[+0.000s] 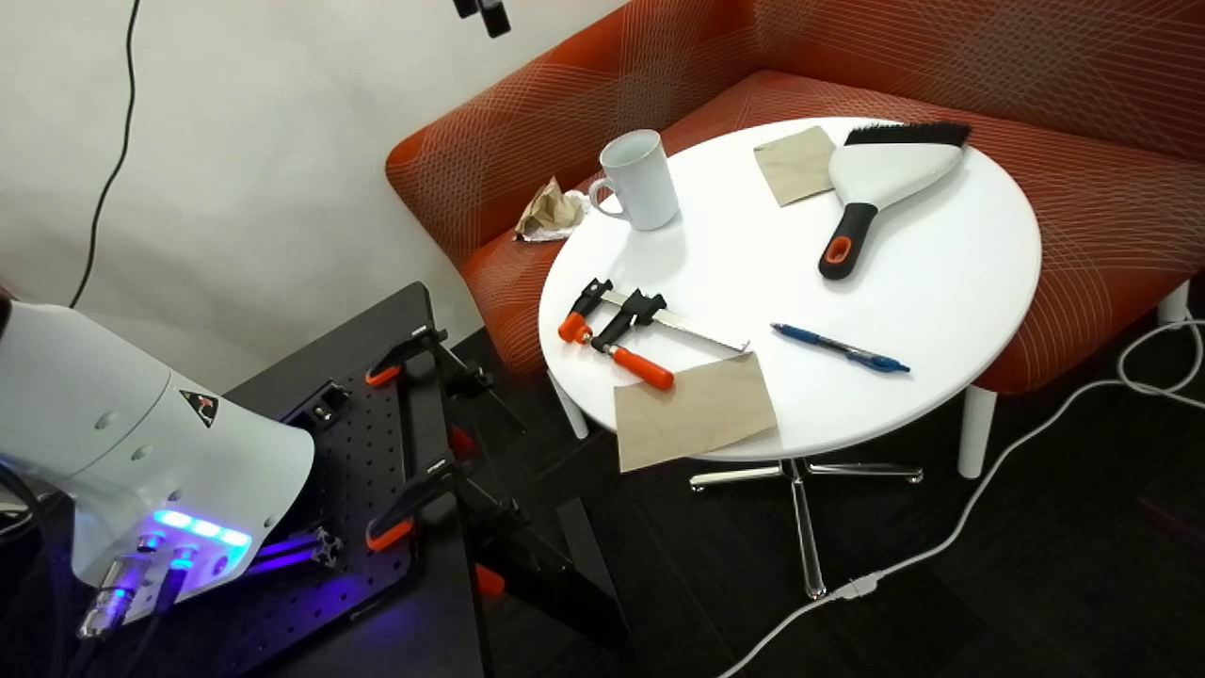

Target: Move the white mug to the right

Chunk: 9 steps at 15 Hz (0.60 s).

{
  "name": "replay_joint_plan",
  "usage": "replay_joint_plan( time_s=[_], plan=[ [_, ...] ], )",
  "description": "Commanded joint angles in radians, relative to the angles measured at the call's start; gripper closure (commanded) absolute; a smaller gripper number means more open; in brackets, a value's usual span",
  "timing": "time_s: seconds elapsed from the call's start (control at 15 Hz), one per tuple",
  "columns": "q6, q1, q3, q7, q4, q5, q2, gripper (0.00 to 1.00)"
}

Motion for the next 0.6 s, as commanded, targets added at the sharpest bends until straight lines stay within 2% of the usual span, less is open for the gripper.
replay_joint_plan(
  time_s=[0.0,0.2,0.47,0.53],
  plan=[
    [0.132,-0.01,0.004,0.027,0.068,-0.068,0.143,0.0],
    [0.251,-0.008,-0.007,0.06,0.104,-0.11,0.254,0.0],
    [0.306,0.002,-0.021,0.115,0.153,-0.14,0.362,0.0],
    [0.298,-0.008,-0.011,0.077,0.107,-0.12,0.314,0.0]
  ],
)
